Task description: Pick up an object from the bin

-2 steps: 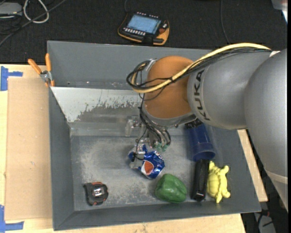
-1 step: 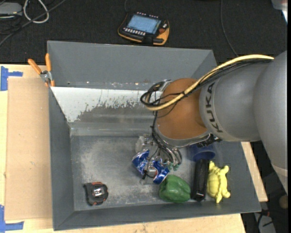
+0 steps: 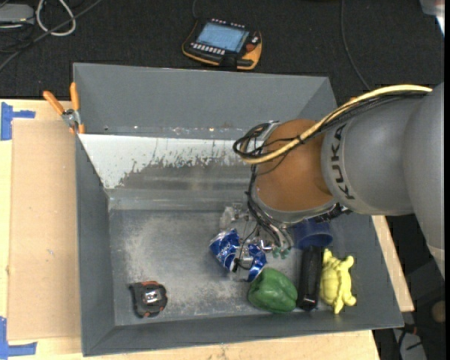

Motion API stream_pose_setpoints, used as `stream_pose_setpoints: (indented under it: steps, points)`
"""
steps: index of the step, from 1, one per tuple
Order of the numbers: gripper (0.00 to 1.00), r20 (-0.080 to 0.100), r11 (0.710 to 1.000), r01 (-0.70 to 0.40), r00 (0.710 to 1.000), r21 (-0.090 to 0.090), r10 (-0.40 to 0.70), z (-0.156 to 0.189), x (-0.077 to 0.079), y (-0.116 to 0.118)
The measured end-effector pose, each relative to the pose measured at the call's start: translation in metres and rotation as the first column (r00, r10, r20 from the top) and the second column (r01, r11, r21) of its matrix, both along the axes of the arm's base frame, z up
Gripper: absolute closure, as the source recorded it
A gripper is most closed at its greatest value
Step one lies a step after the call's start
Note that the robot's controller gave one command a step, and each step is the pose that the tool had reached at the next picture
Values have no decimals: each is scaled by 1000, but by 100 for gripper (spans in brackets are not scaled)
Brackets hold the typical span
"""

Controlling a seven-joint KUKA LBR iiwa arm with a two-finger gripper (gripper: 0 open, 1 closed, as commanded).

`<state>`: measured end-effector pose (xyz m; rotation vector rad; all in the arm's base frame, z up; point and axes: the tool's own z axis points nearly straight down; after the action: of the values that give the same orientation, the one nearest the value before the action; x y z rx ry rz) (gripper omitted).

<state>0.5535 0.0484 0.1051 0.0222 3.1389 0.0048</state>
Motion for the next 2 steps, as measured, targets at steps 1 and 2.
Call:
stream_pose_setpoints:
  steps: [1,2]
  points:
    - [0,-1,1000,6,1000,3,-6,1,2,-8]
    - [0,2,973,-231,973,2,231,-30,24,-28]
